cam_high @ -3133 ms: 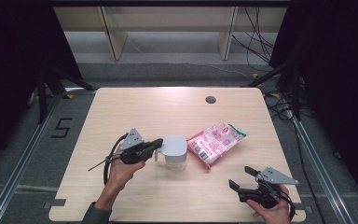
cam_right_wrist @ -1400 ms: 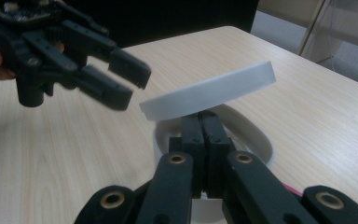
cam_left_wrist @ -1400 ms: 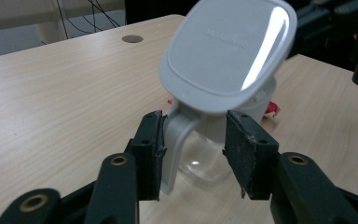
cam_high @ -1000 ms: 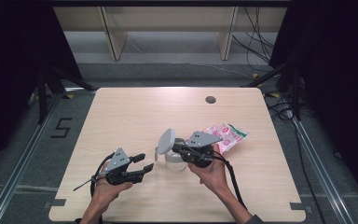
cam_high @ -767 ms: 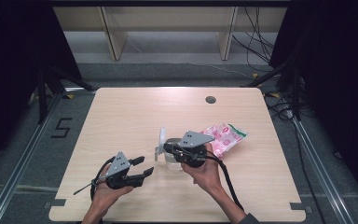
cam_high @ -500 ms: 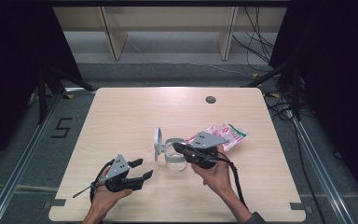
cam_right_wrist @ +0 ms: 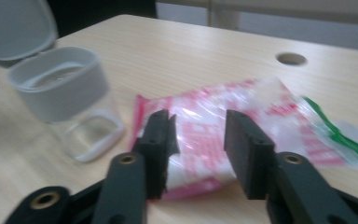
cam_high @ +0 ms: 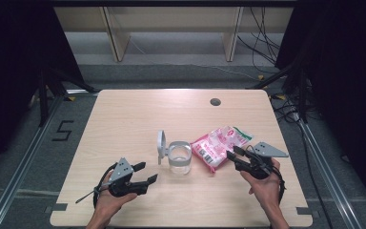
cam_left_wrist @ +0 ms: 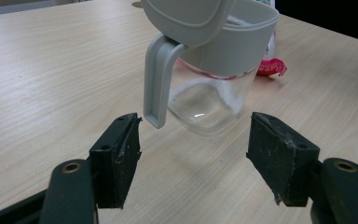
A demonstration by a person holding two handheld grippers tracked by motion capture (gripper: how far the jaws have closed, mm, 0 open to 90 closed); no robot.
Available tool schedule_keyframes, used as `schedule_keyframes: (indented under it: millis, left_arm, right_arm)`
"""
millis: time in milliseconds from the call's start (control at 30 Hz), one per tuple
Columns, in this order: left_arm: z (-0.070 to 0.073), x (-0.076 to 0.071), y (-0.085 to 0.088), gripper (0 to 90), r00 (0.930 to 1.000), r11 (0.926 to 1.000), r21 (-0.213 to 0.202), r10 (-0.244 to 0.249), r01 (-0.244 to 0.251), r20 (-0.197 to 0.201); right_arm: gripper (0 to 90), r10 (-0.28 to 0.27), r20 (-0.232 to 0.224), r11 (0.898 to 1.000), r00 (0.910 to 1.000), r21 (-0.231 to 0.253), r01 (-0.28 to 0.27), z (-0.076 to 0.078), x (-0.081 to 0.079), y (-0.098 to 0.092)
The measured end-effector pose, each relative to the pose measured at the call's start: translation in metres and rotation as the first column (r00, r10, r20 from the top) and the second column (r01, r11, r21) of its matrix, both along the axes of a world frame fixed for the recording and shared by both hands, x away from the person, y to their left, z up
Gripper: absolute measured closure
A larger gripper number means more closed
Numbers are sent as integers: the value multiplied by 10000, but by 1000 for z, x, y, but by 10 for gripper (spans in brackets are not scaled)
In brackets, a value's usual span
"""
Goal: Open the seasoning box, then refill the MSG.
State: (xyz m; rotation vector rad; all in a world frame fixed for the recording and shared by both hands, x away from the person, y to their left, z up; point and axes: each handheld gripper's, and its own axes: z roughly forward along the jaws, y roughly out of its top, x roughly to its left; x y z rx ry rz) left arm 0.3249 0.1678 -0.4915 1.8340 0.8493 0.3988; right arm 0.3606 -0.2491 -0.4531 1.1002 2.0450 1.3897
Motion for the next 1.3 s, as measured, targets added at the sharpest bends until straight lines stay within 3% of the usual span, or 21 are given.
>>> schedule_keyframes:
  millis: [33,100,167,233,333,367,433,500,567,600,633,667,700,800,833,900,967,1000,1067,1133,1300]
  left_arm:
    - [0,0,0,334,10000,10000,-25,-19,19,-3]
    - [1,1,-2,332,10000,9997,-245,-48,48,6]
    - [3,0,-1,327,10000,9997,-238,8,-8,-1]
    - [4,0,1,322,10000,10000,-65,-25,25,3]
    - [5,0,1,316,10000,9999,-133,3,-3,14]
    - [5,0,1,314,10000,9999,-153,35,-35,-14]
    - [6,0,0,308,10000,9999,-119,50,-50,-47]
    - [5,0,-1,305,9999,9999,-83,-67,66,-105]
    - [4,0,-2,301,9999,9999,-93,-93,92,-134]
    - [4,-1,-2,299,9999,10000,-3,-45,45,-164]
    - [3,-1,-3,297,9997,9999,-18,-122,121,-199]
    - [3,-1,-3,293,9997,9999,20,-114,115,-234]
    - [4,-1,-3,293,9996,10000,7,-99,99,-256]
    - [5,0,-2,292,9997,9997,69,-213,214,-131]
    - [5,0,-2,291,9997,9997,130,-213,214,-115]
    - [5,-2,-3,291,9997,10000,-14,-40,40,-245]
    - [4,-2,-2,291,9996,10000,-19,-2,1,-272]
    - [4,-3,-3,291,9996,9999,-128,-14,11,-289]
    - [5,-3,-4,291,9995,10000,-77,-14,12,-302]
    - [6,-2,-5,289,9996,9999,-89,-124,122,-261]
    - [3,-2,-6,286,9995,9999,-6,-155,155,-280]
  right_arm:
    - [511,-519,-473,9986,9975,115,525,-4,3,-10]
    - [500,-854,-802,9959,9931,226,875,-4,1,-13]
    - [408,-1202,-737,9918,9900,354,1230,-12,9,-25]
    - [389,-1336,-1180,9873,9840,699,1424,-16,10,-28]
    - [353,-1340,-1212,9889,9835,479,1407,-19,13,-31]
    - [318,-1320,-1792,9867,9749,704,1465,-22,14,-28]
    - [315,-1077,-1629,9941,9807,-17,1089,-26,19,-32]
    - [303,-1305,-1974,9904,9716,199,1371,-28,19,-27]
    - [292,-1214,-1605,9925,9795,-60,1220,-30,23,-30]
    - [284,-1251,-2025,9914,9713,136,1305,-29,21,-28]
    - [279,-1135,-1762,9934,9778,-29,1148,-31,24,-30]
    - [267,-951,-2233,9927,9701,515,1092,-33,24,-27]
    - [267,-813,-1969,9932,9771,664,960,-35,27,-30]
    - [265,-999,-2111,9891,9724,855,1202,-33,24,-28]
    - [251,-989,-1934,9933,9761,402,1086,-34,27,-31]
    - [247,-1060,-2110,9932,9717,254,1139,-36,29,-31]
    - [246,-1067,-2183,9920,9700,423,1187,-38,32,-31]
    - [243,-1254,-2435,9885,9618,515,1420,-38,31,-29]
    - [239,-1086,-2252,9918,9682,414,1209,-39,34,-32]
    - [235,-1274,-2700,9865,9544,654,1502,-39,33,-30]
    - [228,-1207,-2413,9847,9629,939,1470,-40,35,-30]
